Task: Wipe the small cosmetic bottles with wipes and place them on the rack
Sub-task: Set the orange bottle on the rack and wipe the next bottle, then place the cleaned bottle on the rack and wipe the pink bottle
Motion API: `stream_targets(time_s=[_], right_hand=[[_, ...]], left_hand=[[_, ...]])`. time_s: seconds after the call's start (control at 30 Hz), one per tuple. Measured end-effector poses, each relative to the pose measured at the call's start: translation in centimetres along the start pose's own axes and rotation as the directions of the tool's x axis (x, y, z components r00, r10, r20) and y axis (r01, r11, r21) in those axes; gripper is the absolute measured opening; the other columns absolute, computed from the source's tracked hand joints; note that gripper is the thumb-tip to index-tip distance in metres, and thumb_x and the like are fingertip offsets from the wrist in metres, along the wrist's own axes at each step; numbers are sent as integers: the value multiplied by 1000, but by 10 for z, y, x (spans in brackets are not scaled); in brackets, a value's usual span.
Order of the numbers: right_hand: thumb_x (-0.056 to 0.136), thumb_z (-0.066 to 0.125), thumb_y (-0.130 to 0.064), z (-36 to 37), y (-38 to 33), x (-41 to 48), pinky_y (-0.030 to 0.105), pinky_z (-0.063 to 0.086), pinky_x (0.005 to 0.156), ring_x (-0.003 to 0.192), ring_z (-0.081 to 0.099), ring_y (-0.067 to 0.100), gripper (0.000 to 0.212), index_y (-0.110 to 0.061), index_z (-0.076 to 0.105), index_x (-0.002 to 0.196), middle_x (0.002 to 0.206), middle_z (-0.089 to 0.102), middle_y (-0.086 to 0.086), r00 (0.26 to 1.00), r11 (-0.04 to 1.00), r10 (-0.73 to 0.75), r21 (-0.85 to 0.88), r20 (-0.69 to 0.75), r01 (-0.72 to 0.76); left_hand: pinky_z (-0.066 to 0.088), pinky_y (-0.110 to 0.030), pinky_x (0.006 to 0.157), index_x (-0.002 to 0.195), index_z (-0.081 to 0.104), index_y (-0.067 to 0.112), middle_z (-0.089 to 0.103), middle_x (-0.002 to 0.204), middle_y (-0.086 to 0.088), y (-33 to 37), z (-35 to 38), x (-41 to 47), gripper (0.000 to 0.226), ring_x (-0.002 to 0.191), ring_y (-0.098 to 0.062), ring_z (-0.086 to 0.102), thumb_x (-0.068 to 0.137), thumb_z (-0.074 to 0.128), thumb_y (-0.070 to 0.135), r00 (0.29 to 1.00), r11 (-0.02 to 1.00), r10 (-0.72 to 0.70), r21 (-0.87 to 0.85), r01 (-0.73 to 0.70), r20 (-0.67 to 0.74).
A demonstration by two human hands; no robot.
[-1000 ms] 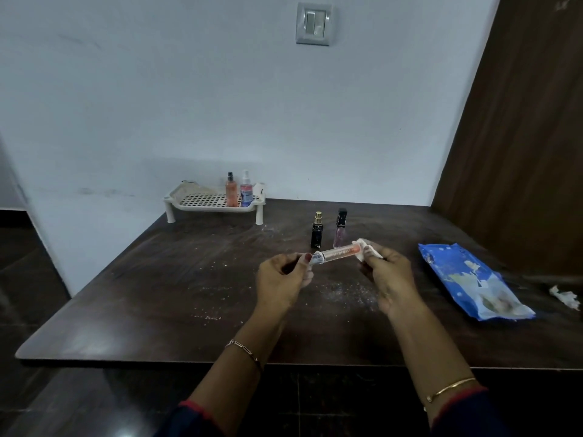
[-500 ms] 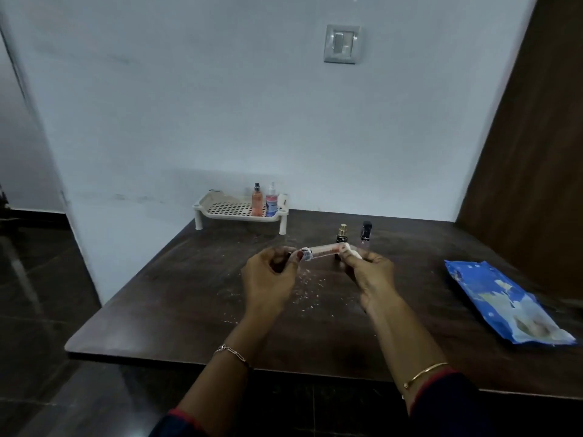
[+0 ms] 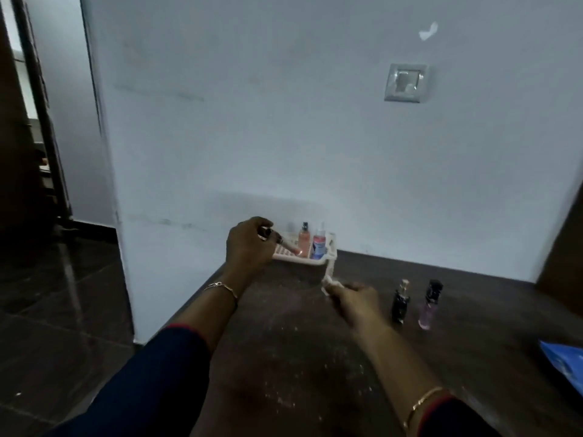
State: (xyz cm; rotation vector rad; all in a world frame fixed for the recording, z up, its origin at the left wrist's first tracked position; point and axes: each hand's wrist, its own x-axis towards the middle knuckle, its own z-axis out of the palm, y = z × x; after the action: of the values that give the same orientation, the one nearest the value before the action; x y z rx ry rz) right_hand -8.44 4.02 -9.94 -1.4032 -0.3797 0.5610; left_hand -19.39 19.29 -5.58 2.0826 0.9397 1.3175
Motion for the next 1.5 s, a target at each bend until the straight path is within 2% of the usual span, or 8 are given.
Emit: stream_targets(time_s=[0.1,0.2,0.27,0.43,0.57,0.8,1.0,1.5], right_hand=[[78,75,-11,2,3,20,40,55,78,75,66,30,11,-1,71,83,85,71,23,1000,1000,8,-30,1,-8],[78,74,-9,1,8,41,43,55,79,83,68,38,5,-6,70,77,85,71,24,1000,999,4,-52,-5,-5],[77,74,-9,0,13,52,41,55,77,80,68,34,5,-5,71,79,84,72,23,1000,999,18,-39,9,-17],[76,75,-10,6,21,71,47,54,87,89,68,37,10,-5,73,84,87,73,21,992,998,65,5,113,-66],[79,72,-5,5,21,83,43,55,80,86,68,35,7,-5,71,86,89,72,22,989,997,75,17,130,-78],[79,71,-5,-5,31,97,19,55,56,81,68,20,12,-5,69,92,91,71,13,990,995,97,9,104,-99],[79,72,-6,-4,37,101,20,56,59,82,68,21,12,-4,71,91,90,72,13,988,992,127,-4,86,-128],[84,67,-6,-5,33,97,19,54,52,72,65,20,8,-3,70,91,88,72,15,988,993,115,9,106,-116]], left_hand=[[41,-22,67,95,62,16,72,89,-3,-8,14,31,20,82,-20,66,77,69,20,999,999,9,49,-7,-37],[40,-25,63,88,57,15,70,86,-3,-17,35,56,16,81,-22,65,77,68,20,1000,994,24,110,-22,-19],[44,-28,63,87,58,14,69,87,-5,-24,49,69,15,83,-24,64,77,67,19,999,988,31,150,-36,33],[49,-32,70,84,61,15,70,90,-5,-40,79,93,8,87,-23,63,78,65,17,994,983,31,177,-50,109],[50,-31,72,86,66,14,71,92,-5,-45,96,104,7,89,-23,64,80,64,16,982,972,61,212,-99,181],[50,-32,79,89,70,12,72,95,-7,-45,108,111,12,94,-23,64,79,65,15,971,968,86,213,-135,223],[52,-37,87,99,70,17,70,108,-3,-47,110,110,19,97,-21,64,80,66,18,965,971,98,188,-147,245],[48,-38,93,118,61,30,58,129,-1,-49,107,110,38,118,-21,54,86,57,11,958,916,76,361,-177,276]])
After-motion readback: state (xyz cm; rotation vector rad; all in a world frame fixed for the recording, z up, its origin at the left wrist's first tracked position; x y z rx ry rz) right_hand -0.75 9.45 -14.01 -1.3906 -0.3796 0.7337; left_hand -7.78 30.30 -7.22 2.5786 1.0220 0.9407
